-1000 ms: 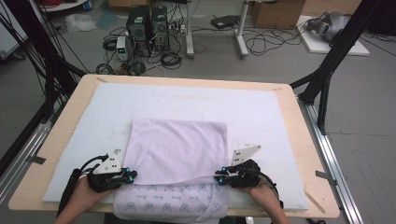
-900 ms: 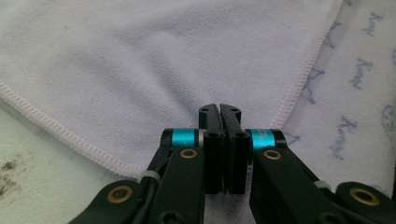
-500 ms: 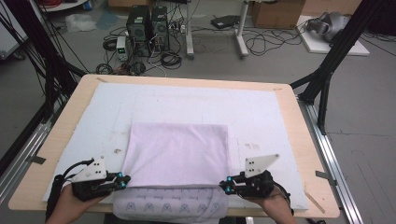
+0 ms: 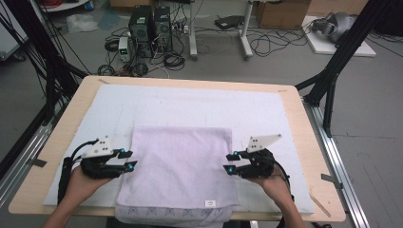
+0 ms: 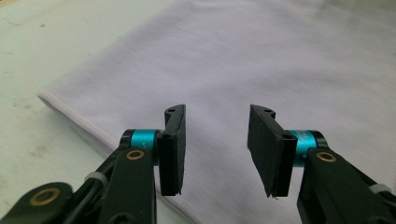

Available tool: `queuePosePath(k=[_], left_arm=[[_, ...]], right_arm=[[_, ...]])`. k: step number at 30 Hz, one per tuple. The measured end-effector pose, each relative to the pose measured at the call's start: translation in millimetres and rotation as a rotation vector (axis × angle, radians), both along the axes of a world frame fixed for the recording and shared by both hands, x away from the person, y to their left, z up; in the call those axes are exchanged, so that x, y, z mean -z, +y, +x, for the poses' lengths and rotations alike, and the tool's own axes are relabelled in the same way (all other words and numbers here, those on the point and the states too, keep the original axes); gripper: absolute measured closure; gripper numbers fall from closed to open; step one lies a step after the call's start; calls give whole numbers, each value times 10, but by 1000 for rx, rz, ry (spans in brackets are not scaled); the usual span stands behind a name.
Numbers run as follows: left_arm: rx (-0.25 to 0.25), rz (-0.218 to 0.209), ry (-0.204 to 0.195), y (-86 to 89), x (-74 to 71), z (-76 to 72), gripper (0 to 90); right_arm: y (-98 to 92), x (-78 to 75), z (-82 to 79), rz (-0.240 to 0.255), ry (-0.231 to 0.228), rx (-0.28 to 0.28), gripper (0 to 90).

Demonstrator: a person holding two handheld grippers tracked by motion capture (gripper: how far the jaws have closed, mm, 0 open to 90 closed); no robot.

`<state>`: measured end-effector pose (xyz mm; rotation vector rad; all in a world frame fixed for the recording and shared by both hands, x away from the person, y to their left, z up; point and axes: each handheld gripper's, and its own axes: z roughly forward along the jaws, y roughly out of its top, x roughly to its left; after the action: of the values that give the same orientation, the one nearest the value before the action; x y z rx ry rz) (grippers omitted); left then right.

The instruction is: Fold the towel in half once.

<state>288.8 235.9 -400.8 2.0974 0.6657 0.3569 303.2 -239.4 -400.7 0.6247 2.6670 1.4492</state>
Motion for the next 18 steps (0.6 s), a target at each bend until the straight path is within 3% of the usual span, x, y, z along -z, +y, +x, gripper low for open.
queuePosePath(k=[5,7,11,13,16,18], left_arm=[[-67,15,10,-42,49,431,552],[-108,-10,43,-30,89,608,542],[-216,14,65,16,186,918,496],[-255,1,96,55,241,1065,473],[-290,-2,125,96,331,1183,421],[-290,1,175,109,410,1239,419]], right_arm=[[23,23,455,-72,-35,129,474],[-10,42,651,-65,-9,170,440],[-46,125,995,-89,26,248,384],[-47,173,1120,-119,15,276,372],[-48,274,1260,-121,49,283,368],[-21,348,1316,-136,74,278,374]])
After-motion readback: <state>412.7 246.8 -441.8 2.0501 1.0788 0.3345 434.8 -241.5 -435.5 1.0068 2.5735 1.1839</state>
